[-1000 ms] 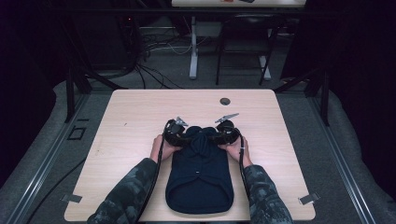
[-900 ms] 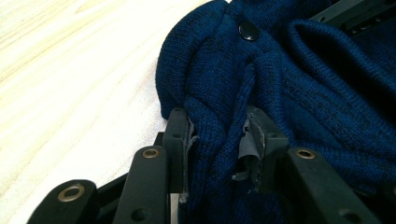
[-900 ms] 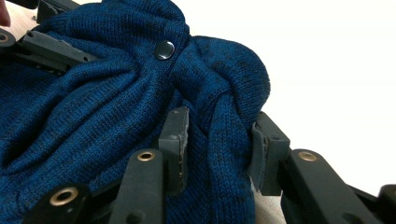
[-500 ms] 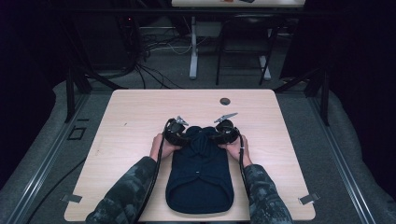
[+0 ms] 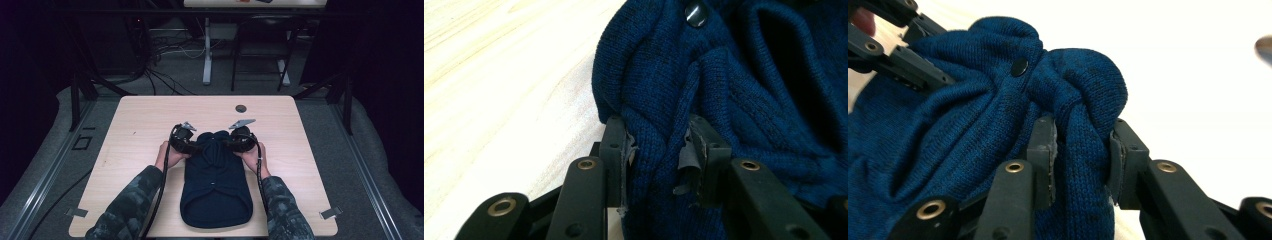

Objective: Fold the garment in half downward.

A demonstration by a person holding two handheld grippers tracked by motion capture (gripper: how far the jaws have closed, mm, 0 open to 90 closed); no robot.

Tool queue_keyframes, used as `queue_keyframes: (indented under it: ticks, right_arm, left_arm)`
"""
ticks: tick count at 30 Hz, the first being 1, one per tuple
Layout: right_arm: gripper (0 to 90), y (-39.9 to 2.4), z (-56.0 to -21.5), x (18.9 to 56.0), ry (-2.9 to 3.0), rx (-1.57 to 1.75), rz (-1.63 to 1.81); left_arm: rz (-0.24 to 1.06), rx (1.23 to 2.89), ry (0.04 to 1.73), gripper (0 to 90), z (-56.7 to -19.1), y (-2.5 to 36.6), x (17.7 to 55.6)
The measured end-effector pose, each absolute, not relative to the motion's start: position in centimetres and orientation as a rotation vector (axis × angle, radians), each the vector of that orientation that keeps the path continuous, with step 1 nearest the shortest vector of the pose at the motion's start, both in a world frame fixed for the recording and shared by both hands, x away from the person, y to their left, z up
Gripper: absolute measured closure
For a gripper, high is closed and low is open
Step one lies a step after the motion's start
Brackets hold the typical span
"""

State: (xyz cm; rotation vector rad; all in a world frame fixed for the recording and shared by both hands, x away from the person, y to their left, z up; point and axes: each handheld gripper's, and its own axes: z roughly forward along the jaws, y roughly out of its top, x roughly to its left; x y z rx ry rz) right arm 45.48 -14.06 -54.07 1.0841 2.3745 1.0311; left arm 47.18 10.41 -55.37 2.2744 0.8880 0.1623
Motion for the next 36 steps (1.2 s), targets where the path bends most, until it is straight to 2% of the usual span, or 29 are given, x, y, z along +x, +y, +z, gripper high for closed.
queue_keyframes:
  ticks: [10,15,30,36]
  right_arm:
    - [68.1,-14.1,-52.1,44.2,2.332,0.999,1.072]
    - [68.1,-14.6,-51.7,43.9,2.318,0.997,1.094]
    - [64.2,-16.4,-49.9,42.7,2.349,1.01,1.161]
    - [64.2,-16.7,-49.3,42.5,2.372,1.006,1.154]
  left_arm:
    - [0.127,2.288,0.857,67.1,-53.9,10.8,46.9]
    - [0.153,2.27,0.823,69.3,-53.1,10.7,46.5]
    - [0.435,2.243,0.682,72.0,-50.6,9.4,44.3]
    - [0.506,2.247,0.632,72.0,-49.9,9.0,43.6]
